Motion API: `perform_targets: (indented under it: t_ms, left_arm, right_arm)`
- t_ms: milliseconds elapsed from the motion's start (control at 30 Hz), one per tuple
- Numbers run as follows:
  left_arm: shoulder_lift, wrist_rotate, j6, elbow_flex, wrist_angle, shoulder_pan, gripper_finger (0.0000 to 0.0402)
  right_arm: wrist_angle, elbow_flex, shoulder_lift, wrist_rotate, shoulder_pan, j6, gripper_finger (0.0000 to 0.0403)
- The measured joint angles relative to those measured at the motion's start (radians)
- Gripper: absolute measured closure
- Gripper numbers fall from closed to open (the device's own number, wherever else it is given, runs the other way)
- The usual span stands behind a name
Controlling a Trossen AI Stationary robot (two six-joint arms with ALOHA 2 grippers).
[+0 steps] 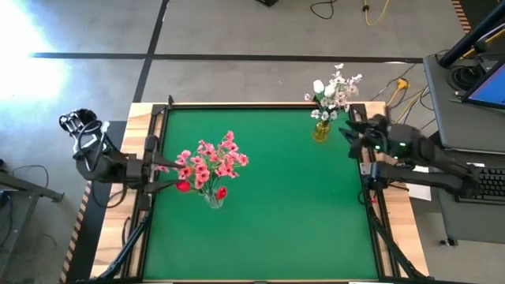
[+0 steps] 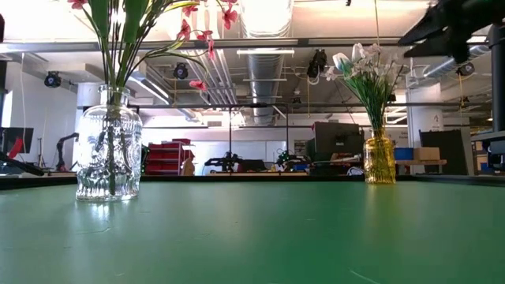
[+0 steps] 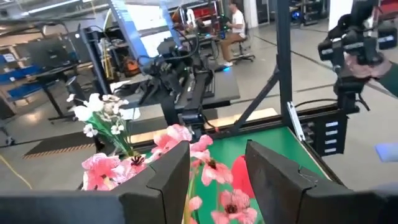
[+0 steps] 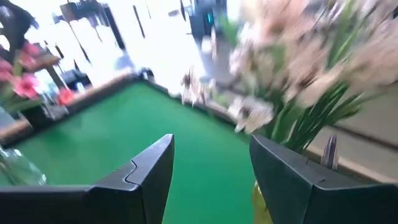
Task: Sort flowers into vase by color
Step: Return to Home Position
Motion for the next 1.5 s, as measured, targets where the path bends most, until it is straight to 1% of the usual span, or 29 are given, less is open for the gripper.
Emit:
perform_targets:
  t_ms: [133,267,333,400,500,600,667,767,867,1000,1067,1133,1300,1400,1500]
  left_arm:
    - [-0.017,0.000,-0.034,-0.001,-0.066,-0.019,0.0256]
    - [-0.020,0.012,-0.139,-0.042,-0.124,-0.050,0.0256]
    - [-0.014,0.044,-0.180,-0.060,-0.125,-0.086,0.0256]
    - [-0.005,0.065,-0.197,-0.059,-0.126,-0.135,0.0256]
    - [0.002,0.069,-0.193,-0.015,-0.126,-0.218,0.0256]
    - [0.001,0.069,-0.178,0.043,-0.121,-0.294,0.0256]
    - [-0.002,0.075,-0.185,0.059,-0.133,-0.341,0.0256]
    - [-0.003,0.093,-0.264,0.048,-0.203,-0.416,0.0256]
    - [0.000,0.082,-0.379,-0.012,-0.213,-0.472,0.0256]
    - [0.014,0.052,-0.446,-0.098,-0.105,-0.520,0.0256]
    - [0.027,0.052,-0.487,-0.128,-0.068,-0.551,0.0256]
    - [0.045,0.040,-0.549,-0.147,-0.059,-0.577,0.0256]
    - [0.095,-0.066,-0.723,-0.181,-0.055,-0.609,0.0257]
    - [0.121,-0.120,-0.827,-0.226,-0.051,-0.609,0.0268]
    - [0.131,-0.179,-0.857,-0.296,0.000,-0.598,0.0288]
  right_arm:
    - [0.002,0.000,-0.089,-0.031,0.001,-0.058,0.0199]
    - [-0.001,-0.023,-0.180,-0.090,0.001,-0.067,0.0199]
    - [0.000,-0.032,-0.226,-0.115,0.001,-0.065,0.0199]
    - [0.001,-0.037,-0.263,-0.117,0.001,-0.057,0.0199]
    - [0.005,-0.038,-0.301,-0.124,0.001,-0.049,0.0199]
    - [0.001,-0.039,-0.299,-0.123,0.001,-0.038,0.0199]
    - [0.018,-0.039,-0.282,-0.126,0.001,-0.039,0.0199]
    - [0.022,-0.045,-0.254,-0.143,0.001,-0.050,0.0199]
    - [0.048,-0.053,-0.246,-0.199,0.001,-0.087,0.0199]
    - [0.139,-0.059,-0.267,-0.284,0.001,-0.112,0.0199]
    - [0.155,-0.059,-0.281,-0.313,0.001,-0.115,0.0199]
    - [0.158,-0.059,-0.294,-0.318,0.001,-0.115,0.0199]
    - [0.151,-0.061,-0.298,-0.341,0.001,-0.111,0.0199]
    - [0.151,-0.065,-0.290,-0.350,0.001,-0.116,0.0199]
    - [0.151,-0.071,-0.291,-0.350,0.001,-0.141,0.0199]
